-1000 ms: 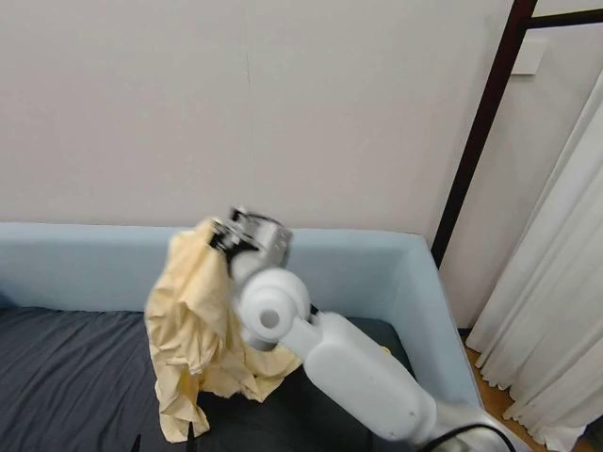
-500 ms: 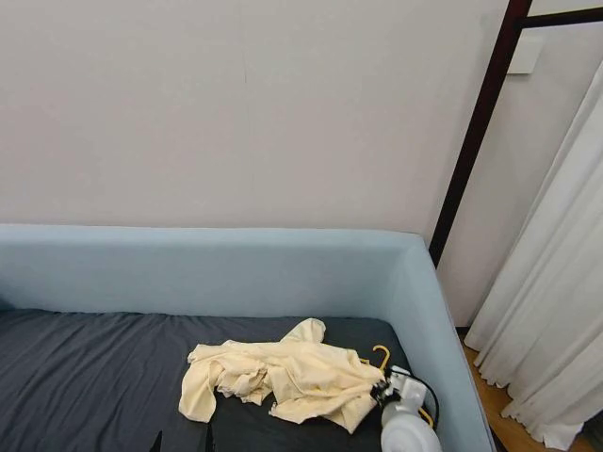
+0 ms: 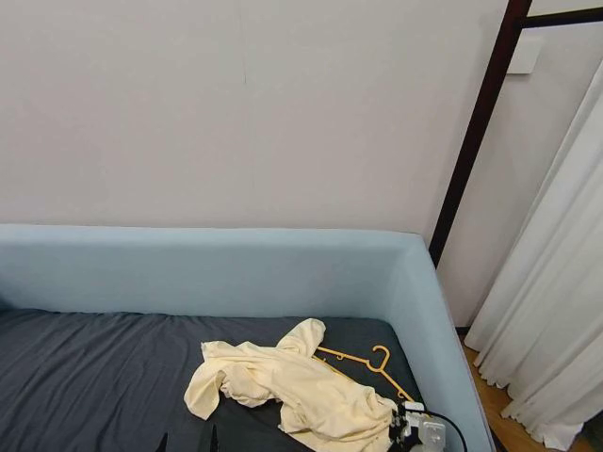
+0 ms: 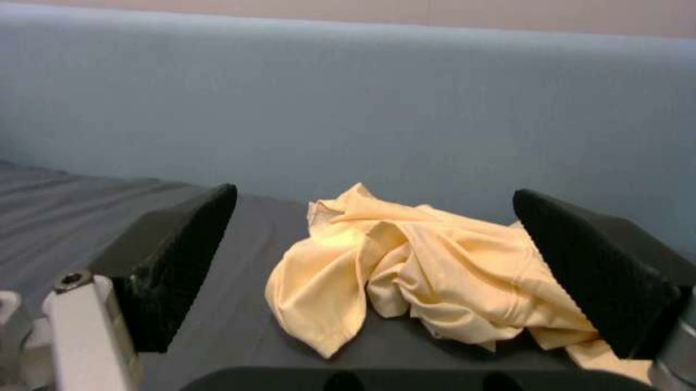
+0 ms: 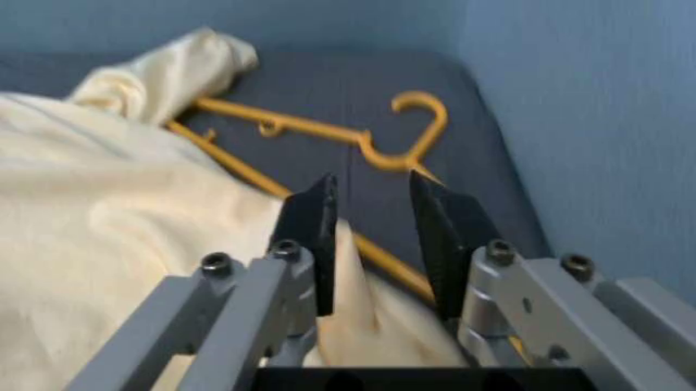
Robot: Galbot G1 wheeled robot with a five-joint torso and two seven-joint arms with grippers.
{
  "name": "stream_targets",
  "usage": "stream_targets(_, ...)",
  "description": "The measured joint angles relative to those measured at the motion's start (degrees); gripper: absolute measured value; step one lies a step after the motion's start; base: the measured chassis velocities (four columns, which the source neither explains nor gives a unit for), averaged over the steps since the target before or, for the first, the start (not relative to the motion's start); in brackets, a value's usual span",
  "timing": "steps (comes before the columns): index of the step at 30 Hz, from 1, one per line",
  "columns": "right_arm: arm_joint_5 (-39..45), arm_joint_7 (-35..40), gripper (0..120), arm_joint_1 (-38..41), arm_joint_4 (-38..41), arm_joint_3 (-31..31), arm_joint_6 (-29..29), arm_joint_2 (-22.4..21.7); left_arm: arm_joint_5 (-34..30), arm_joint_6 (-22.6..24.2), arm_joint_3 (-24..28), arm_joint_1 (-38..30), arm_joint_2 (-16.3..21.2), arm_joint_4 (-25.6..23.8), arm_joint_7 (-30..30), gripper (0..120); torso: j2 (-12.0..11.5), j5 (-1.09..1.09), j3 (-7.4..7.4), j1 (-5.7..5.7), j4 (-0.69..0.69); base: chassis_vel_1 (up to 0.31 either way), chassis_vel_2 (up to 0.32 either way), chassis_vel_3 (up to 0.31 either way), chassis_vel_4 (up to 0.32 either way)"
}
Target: Pick up the clothes from the sofa and hang them on the clothes hanger.
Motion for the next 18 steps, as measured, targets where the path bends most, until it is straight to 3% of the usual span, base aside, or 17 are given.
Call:
stream_targets(6,-3.44,-3.94,54,-2.04,5.94,0.99,1.69,-2.77,-0.04,-0.08,-0.29,-0.05,0.52,0.52,-0.01,100,0.0,-0.01,0.0,0.0,-0.04,0.0,0.0,0.0,0.0)
stream_targets(11,-2.03,-9.63,72,-1.15,8.62,-3.25,3.98,-3.89,0.28,-0.26,-0.14,-0.01,0.41,0.93,0.01,100,0.0,0.0,0.0,0.0,-0.04,0.0,0.0,0.0,0.0)
stream_targets(18,-1.85,-17.96,98,10.34,-1.55,-15.57,6.59,0.53,0.8,-1.28,-0.65,1.43,0.22,0.82,0.11,100,0.0,-0.01,0.0,0.0,-0.01,0.0,0.0,0.0,0.0)
